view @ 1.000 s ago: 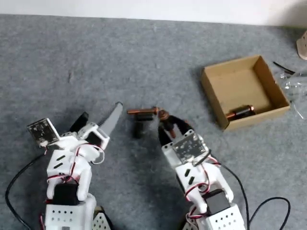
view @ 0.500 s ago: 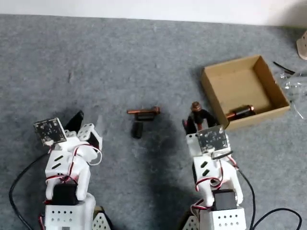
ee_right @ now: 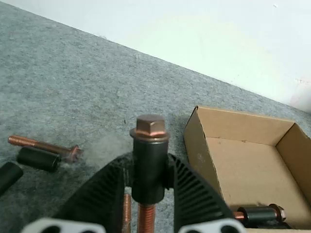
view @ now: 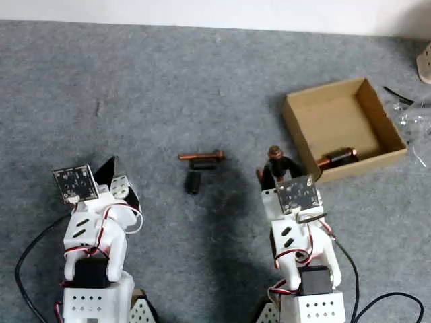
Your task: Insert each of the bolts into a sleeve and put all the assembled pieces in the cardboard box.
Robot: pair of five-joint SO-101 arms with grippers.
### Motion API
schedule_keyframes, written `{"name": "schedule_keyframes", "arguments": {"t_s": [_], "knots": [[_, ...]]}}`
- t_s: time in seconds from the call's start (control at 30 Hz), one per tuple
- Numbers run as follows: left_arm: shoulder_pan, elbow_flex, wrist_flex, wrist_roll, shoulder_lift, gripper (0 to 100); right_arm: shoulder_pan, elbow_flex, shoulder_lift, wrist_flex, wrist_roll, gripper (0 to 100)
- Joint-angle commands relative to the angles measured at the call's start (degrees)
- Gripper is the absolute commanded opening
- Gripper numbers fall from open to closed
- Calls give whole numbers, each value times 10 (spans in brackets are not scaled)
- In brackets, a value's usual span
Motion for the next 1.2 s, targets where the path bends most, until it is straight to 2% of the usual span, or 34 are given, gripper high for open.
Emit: {"name": "schedule_keyframes", "arguments": {"t_s": [0.0,0.43,0.53,0.67,0.8,1.0,1.17], "knots": [[-31,13,2,-11,-4,7,37,65,-5,-4,3,5],[-45,13,-1,-11,-6,7,61,6,10,7,4,4],[-45,13,-1,-11,-6,7,61,-33,79,-5,-6,4],[-45,13,-1,-11,-6,7,65,-108,248,-86,-48,4],[-45,13,-1,-11,-5,7,107,-217,453,-161,-138,4],[-43,13,-2,-11,-4,7,226,-366,700,-233,-355,4],[-43,13,-2,-11,-4,7,252,-468,880,-291,-476,4]]}}
